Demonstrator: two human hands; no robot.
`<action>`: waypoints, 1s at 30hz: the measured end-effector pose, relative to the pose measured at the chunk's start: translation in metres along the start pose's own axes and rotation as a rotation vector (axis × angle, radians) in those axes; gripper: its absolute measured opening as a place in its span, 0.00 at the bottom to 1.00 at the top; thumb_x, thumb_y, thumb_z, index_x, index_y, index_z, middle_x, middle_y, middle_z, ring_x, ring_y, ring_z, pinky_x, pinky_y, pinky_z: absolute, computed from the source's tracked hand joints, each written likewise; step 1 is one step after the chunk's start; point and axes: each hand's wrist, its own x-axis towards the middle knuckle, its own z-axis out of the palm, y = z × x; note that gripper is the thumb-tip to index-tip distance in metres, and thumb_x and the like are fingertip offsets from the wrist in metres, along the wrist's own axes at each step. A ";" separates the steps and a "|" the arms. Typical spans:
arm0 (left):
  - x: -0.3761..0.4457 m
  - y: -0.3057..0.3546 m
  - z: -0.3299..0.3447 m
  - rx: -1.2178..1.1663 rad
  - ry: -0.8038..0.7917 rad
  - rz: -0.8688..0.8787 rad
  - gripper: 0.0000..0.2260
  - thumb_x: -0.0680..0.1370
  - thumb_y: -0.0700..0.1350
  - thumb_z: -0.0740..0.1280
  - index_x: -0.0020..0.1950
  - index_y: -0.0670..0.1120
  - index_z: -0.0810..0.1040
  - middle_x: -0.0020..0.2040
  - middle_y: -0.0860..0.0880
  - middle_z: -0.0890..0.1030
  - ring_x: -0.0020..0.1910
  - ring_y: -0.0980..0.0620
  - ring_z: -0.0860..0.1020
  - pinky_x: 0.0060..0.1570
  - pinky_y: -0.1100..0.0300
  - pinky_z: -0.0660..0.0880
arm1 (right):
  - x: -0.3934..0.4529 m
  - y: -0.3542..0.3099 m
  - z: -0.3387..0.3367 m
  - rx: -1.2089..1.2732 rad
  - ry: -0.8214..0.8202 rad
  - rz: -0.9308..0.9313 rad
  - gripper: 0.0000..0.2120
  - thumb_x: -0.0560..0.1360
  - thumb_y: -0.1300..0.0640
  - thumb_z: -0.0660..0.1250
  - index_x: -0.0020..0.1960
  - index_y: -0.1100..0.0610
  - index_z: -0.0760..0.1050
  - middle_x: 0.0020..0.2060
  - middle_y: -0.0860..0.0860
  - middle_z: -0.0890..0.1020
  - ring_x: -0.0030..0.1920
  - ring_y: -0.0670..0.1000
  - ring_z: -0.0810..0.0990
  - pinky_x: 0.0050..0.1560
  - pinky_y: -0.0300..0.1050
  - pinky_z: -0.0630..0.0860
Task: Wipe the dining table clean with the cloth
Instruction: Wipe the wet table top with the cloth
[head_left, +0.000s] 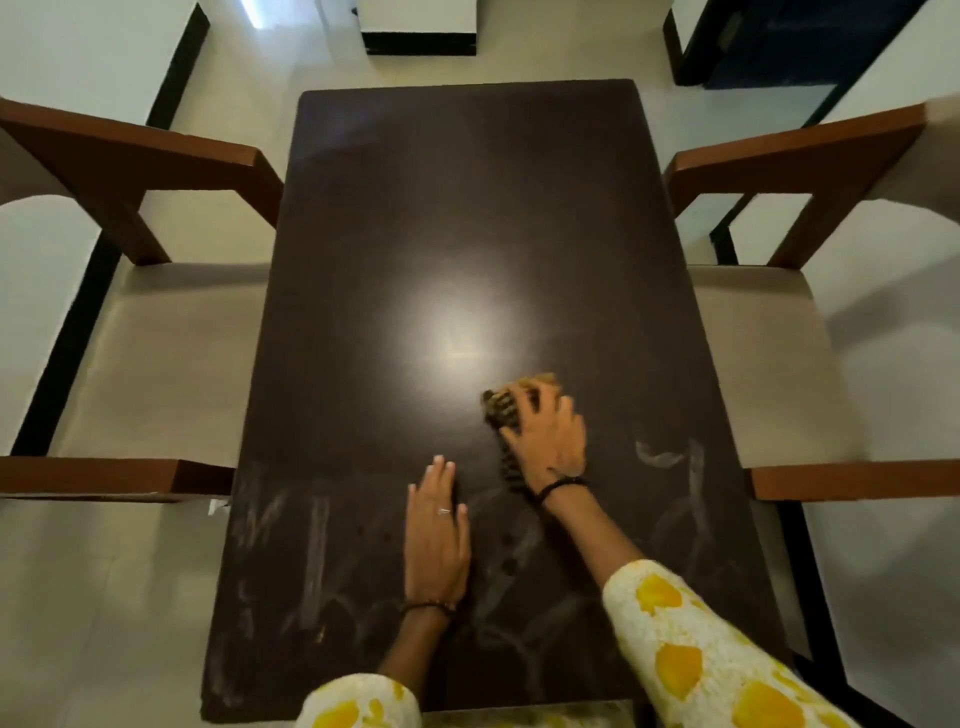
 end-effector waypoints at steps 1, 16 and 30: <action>-0.005 0.020 0.016 -0.025 -0.023 0.030 0.22 0.77 0.46 0.53 0.71 0.42 0.63 0.71 0.48 0.61 0.71 0.54 0.56 0.71 0.57 0.47 | 0.002 0.030 -0.007 -0.016 0.001 0.066 0.26 0.67 0.47 0.72 0.63 0.51 0.74 0.60 0.57 0.75 0.49 0.61 0.75 0.43 0.52 0.74; -0.015 0.066 0.065 0.174 -0.085 0.081 0.21 0.78 0.44 0.52 0.71 0.41 0.63 0.70 0.43 0.66 0.71 0.52 0.57 0.71 0.56 0.49 | -0.012 0.061 -0.022 0.007 -0.018 0.131 0.29 0.61 0.45 0.77 0.59 0.51 0.77 0.57 0.58 0.78 0.48 0.60 0.77 0.41 0.51 0.75; -0.016 0.066 0.070 0.164 -0.009 0.065 0.20 0.78 0.44 0.52 0.68 0.40 0.66 0.70 0.42 0.66 0.71 0.52 0.58 0.71 0.55 0.51 | 0.003 0.173 -0.043 -0.003 -0.018 0.139 0.27 0.73 0.49 0.66 0.70 0.49 0.65 0.68 0.56 0.66 0.59 0.59 0.69 0.55 0.53 0.68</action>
